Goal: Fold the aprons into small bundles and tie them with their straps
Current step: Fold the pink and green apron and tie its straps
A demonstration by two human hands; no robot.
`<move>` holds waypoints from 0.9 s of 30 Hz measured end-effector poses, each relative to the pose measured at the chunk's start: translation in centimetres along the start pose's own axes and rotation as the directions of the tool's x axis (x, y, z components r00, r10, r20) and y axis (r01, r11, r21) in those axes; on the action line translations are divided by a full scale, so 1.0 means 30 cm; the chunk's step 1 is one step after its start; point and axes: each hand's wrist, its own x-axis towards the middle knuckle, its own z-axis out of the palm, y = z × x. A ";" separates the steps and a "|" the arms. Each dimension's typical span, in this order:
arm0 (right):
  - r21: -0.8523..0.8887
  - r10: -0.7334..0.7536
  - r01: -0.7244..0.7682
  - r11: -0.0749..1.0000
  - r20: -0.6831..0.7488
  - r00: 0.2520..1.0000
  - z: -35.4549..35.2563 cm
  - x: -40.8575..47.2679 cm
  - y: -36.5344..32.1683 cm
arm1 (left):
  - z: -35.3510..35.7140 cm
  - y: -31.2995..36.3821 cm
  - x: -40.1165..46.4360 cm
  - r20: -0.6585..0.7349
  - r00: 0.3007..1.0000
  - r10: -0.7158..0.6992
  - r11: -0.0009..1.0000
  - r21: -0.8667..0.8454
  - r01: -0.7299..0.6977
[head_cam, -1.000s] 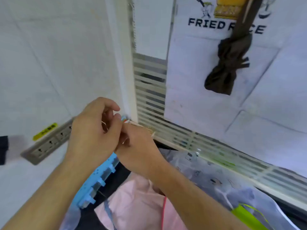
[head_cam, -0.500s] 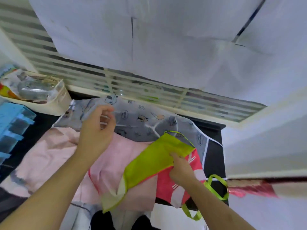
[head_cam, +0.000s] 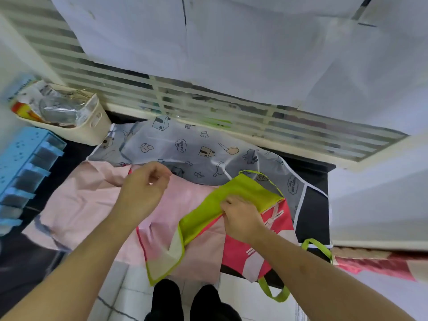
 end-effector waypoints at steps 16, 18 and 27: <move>0.592 -0.121 0.007 0.806 0.154 0.981 -0.769 0.092 -0.135 | -0.116 0.416 -0.001 0.601 0.738 0.306 0.927 -0.014 -0.374; 0.456 -0.065 0.004 0.890 0.118 0.991 -0.895 0.110 -0.191 | -0.195 0.523 0.001 0.537 0.739 0.407 0.873 0.010 -0.488; 0.230 0.078 -0.020 0.973 -0.245 0.966 -1.388 0.016 -0.258 | -0.584 0.712 0.074 0.169 0.864 0.474 0.761 0.416 -0.498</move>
